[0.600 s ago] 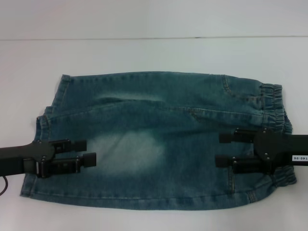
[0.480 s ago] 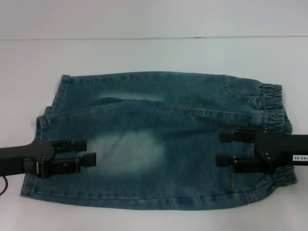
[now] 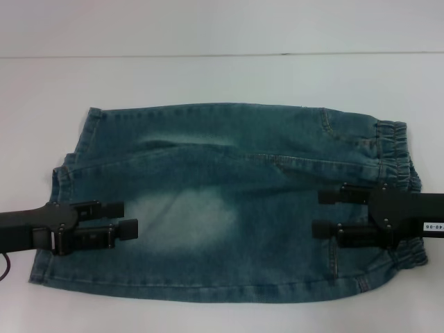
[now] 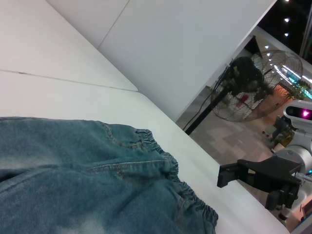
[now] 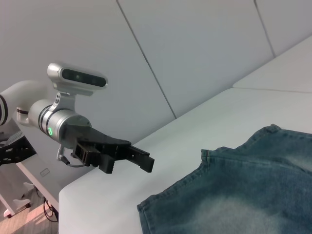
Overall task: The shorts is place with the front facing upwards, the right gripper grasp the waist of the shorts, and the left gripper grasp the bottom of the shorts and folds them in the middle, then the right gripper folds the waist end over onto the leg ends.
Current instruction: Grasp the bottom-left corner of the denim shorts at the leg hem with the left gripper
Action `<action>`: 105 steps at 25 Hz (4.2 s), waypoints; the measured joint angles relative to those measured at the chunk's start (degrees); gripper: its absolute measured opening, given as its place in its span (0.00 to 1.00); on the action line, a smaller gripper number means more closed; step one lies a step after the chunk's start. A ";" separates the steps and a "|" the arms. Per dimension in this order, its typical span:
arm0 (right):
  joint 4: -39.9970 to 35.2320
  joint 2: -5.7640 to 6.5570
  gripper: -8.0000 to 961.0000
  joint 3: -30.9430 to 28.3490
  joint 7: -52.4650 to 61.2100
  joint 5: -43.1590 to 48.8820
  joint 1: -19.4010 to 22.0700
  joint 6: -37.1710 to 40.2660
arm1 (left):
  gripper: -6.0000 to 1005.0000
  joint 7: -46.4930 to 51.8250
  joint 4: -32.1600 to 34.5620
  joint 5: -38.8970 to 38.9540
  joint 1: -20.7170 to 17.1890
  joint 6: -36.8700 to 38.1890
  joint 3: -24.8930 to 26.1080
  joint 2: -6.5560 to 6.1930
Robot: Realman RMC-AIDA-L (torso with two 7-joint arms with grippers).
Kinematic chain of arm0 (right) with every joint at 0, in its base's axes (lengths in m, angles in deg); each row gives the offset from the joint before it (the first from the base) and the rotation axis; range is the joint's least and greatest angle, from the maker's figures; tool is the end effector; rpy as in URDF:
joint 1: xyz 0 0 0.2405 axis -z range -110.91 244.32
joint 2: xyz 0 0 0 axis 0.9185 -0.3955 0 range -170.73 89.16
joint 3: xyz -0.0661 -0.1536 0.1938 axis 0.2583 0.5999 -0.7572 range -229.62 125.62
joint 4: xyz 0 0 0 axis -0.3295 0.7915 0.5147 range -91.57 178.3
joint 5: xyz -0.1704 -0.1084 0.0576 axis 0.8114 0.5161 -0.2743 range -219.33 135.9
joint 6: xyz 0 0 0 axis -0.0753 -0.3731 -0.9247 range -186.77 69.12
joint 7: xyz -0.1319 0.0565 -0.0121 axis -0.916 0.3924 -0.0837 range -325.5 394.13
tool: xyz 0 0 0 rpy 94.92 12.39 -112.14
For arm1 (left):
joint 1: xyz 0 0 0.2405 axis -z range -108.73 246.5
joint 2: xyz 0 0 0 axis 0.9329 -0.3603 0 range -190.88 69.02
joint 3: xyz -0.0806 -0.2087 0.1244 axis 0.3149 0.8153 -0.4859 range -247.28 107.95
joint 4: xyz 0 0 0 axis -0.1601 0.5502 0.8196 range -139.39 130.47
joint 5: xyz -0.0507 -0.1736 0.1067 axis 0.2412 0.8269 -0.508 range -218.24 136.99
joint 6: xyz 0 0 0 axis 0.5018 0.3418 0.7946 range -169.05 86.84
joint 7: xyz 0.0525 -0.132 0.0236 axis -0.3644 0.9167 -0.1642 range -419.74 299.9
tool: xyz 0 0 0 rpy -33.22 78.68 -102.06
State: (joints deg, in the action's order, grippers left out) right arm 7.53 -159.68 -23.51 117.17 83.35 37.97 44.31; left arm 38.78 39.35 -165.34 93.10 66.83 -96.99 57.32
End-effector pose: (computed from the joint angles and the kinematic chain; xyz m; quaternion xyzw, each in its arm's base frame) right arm 0.2769 0.2878 0.0063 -0.9220 0.2769 0.2677 0.0397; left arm -0.2931 0.2709 0.0373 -0.8830 -0.3885 -0.2611 0.0335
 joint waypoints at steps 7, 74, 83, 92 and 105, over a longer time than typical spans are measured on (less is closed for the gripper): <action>-0.10 0.00 0.89 0.39 -0.06 0.03 0.00 0.41 | 0.81 0.00 -0.02 -0.04 -0.05 -0.01 -0.23 -0.04; -0.25 -0.26 0.89 1.30 0.38 0.00 -0.77 1.54 | 0.81 41.32 10.19 -30.89 7.81 -2.84 -2.45 -4.03; 0.13 -0.27 0.89 1.55 0.38 0.00 -0.88 0.87 | 0.81 41.40 7.82 -32.83 8.75 -6.19 -4.27 -4.19; 0.15 -0.27 0.89 1.66 0.38 0.00 -0.88 0.84 | 0.81 41.45 7.22 -32.91 8.73 -7.46 -5.02 -4.17; 0.15 -0.35 0.89 1.63 0.31 0.00 -0.88 0.84 | 0.81 41.47 7.24 -32.96 8.73 -8.00 -5.15 -4.16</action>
State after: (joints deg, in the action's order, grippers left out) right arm 7.69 -160.04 -21.88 117.48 83.35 37.09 45.15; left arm 80.25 46.59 -198.31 101.84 58.82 -102.15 53.16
